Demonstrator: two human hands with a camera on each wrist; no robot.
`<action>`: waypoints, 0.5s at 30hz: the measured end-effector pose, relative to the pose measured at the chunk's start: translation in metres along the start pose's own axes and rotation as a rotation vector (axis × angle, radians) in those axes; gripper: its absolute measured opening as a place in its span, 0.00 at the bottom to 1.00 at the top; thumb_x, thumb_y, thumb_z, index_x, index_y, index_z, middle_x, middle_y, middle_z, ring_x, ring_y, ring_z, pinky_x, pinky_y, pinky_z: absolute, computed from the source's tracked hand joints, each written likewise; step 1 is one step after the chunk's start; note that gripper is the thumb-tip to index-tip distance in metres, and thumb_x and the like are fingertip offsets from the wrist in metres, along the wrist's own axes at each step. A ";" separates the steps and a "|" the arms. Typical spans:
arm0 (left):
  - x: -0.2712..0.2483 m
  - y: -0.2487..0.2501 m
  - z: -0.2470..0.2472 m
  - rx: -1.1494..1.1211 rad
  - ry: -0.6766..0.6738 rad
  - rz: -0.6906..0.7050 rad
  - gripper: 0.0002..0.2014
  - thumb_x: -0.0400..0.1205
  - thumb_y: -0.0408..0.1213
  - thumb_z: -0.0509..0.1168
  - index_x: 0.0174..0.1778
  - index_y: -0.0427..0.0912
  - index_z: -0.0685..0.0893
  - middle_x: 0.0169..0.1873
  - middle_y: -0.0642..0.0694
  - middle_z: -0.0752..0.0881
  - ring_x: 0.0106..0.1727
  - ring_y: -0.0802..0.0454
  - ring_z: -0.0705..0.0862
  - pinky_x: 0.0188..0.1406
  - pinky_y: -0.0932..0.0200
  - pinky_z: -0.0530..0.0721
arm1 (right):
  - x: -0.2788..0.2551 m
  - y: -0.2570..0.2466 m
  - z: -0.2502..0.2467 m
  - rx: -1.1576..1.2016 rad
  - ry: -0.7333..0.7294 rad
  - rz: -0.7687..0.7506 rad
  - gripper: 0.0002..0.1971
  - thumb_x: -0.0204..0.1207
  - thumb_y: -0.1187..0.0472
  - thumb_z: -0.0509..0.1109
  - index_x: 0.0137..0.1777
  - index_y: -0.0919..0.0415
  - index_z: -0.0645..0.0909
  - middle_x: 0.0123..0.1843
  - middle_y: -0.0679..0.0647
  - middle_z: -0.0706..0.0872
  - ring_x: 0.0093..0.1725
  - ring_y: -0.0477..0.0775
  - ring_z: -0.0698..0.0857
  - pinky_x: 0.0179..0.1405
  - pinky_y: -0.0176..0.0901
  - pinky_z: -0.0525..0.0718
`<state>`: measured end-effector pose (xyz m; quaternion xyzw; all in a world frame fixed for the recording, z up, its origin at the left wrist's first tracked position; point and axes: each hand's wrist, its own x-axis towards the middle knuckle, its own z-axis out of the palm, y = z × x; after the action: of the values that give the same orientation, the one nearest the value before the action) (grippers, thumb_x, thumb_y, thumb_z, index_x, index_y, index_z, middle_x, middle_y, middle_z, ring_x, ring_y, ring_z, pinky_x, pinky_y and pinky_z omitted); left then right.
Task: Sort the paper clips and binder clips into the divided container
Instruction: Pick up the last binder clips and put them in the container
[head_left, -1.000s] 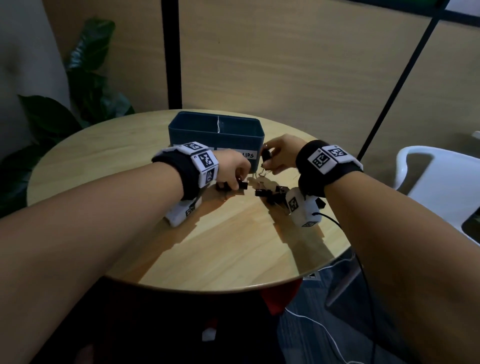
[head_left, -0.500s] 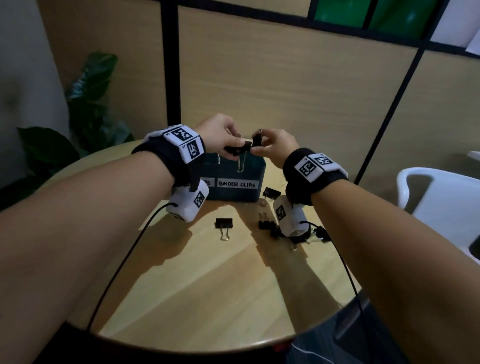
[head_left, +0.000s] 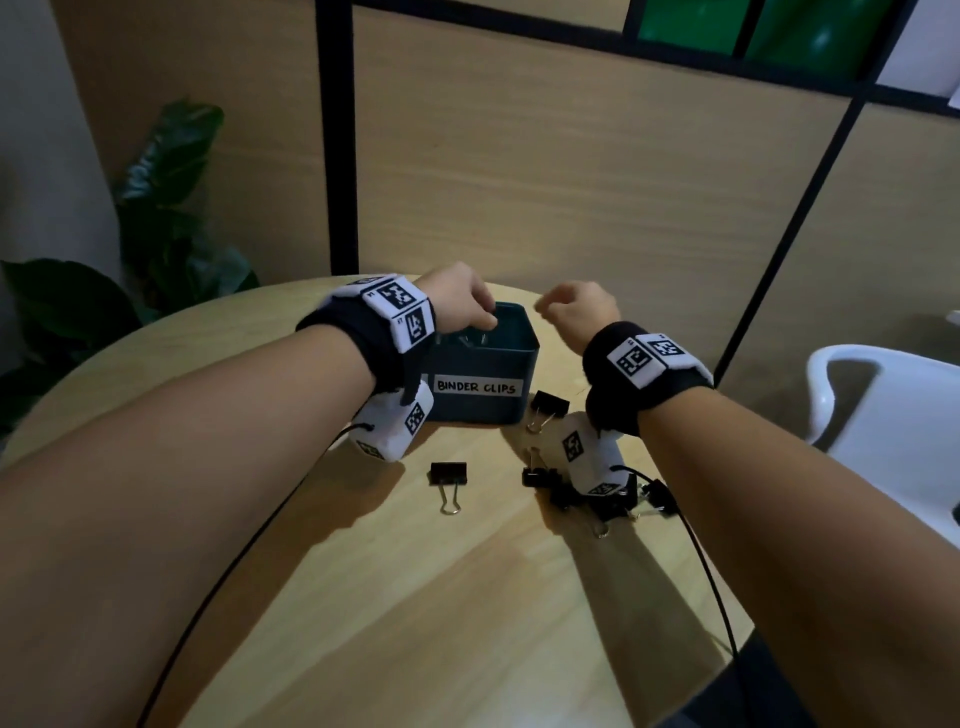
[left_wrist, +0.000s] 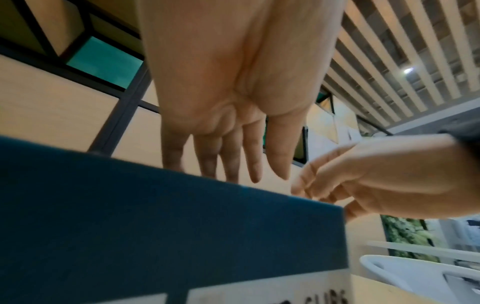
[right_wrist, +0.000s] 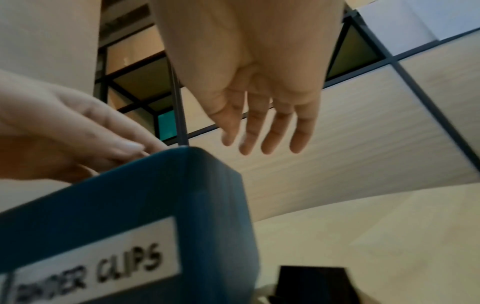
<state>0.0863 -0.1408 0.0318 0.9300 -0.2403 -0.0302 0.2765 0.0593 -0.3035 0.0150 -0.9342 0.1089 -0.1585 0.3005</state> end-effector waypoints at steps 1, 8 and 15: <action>-0.007 0.005 0.001 0.038 0.003 0.037 0.21 0.80 0.39 0.68 0.70 0.41 0.80 0.65 0.43 0.84 0.63 0.46 0.83 0.61 0.56 0.80 | 0.001 0.006 -0.003 -0.080 -0.009 0.055 0.14 0.80 0.63 0.61 0.59 0.62 0.86 0.61 0.60 0.87 0.62 0.60 0.84 0.63 0.47 0.81; -0.068 0.009 0.031 0.415 -0.474 0.015 0.22 0.76 0.46 0.71 0.66 0.45 0.79 0.59 0.47 0.81 0.49 0.54 0.80 0.39 0.61 0.84 | -0.029 0.011 0.011 -0.640 -0.736 0.044 0.26 0.83 0.59 0.61 0.80 0.60 0.64 0.73 0.57 0.77 0.65 0.54 0.78 0.65 0.44 0.73; -0.080 0.004 0.054 0.573 -0.513 -0.041 0.26 0.75 0.49 0.72 0.67 0.40 0.81 0.61 0.43 0.84 0.49 0.51 0.77 0.33 0.65 0.75 | -0.042 0.011 0.024 -0.695 -0.701 -0.049 0.16 0.68 0.59 0.76 0.56 0.58 0.85 0.50 0.55 0.89 0.45 0.56 0.86 0.38 0.38 0.84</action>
<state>0.0038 -0.1341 -0.0175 0.9364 -0.2816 -0.1993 -0.0644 0.0281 -0.2869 -0.0198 -0.9786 0.0256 0.2038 -0.0140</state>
